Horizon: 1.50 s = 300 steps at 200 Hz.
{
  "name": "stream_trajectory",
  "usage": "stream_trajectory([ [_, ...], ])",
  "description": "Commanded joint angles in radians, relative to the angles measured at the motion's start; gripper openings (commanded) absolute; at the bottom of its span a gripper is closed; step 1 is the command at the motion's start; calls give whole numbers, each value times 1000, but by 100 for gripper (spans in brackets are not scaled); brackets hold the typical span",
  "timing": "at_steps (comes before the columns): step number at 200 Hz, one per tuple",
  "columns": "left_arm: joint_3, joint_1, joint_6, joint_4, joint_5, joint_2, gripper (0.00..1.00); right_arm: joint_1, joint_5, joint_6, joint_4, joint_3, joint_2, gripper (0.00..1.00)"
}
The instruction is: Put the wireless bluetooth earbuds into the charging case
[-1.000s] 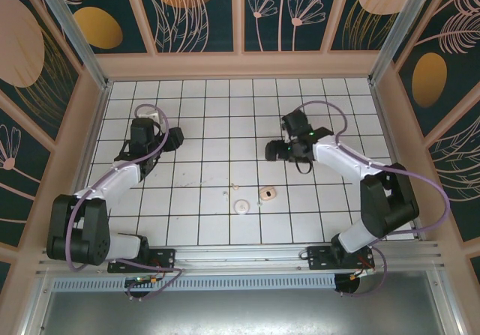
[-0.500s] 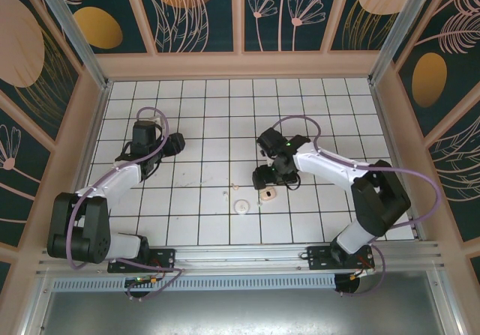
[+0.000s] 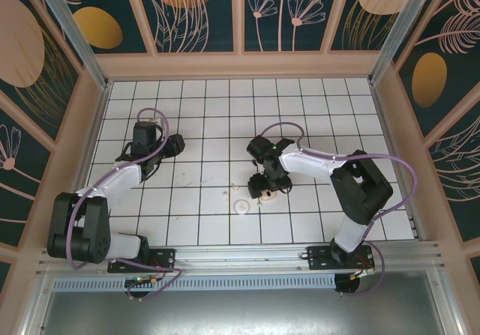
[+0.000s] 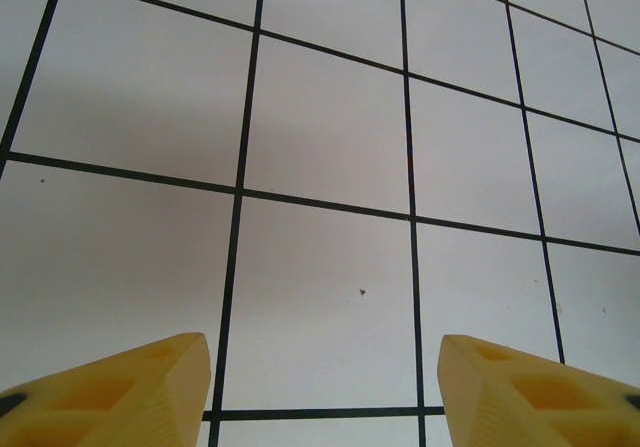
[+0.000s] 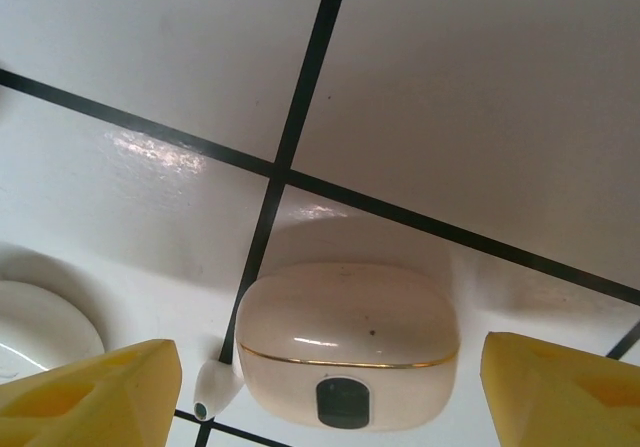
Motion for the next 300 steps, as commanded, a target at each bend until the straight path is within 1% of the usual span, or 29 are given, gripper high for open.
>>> stream_trajectory([
  [1,-14,-6,-6,-12,8,2,61,9,5,-7,-1,6,20,78],
  [46,-15,-7,-5,-11,4,4,61,12,37,20,33,-12,40,74],
  [68,-16,-8,-6,-13,4,3,61,12,49,29,53,-26,41,69],
  [79,-21,-8,-4,-13,3,1,61,12,62,35,52,-27,48,67],
  [96,-26,-9,-1,-12,-4,-1,61,15,70,37,34,-21,55,66],
  [110,-31,-8,-1,-9,-4,-2,61,20,74,43,32,-27,49,65],
  [133,-45,-9,-3,2,-7,-2,61,22,88,61,48,-45,25,61],
  [150,-53,-8,-5,13,0,-2,61,18,104,78,72,-60,-1,60],
  [188,-67,-19,47,76,93,-17,59,-9,71,128,127,-75,-41,58],
  [222,-88,-33,93,164,154,-59,57,-43,25,209,211,-96,-102,58],
  [253,-127,-46,120,324,232,-106,55,-74,-18,326,336,-113,-159,58],
  [268,-145,-53,123,421,295,-123,53,-87,-35,383,403,-124,-179,58],
  [283,-153,-61,96,515,357,-128,53,-99,-55,437,463,-130,-187,58],
  [300,-138,-72,87,546,405,-127,53,-104,-84,488,543,-135,-189,57],
])
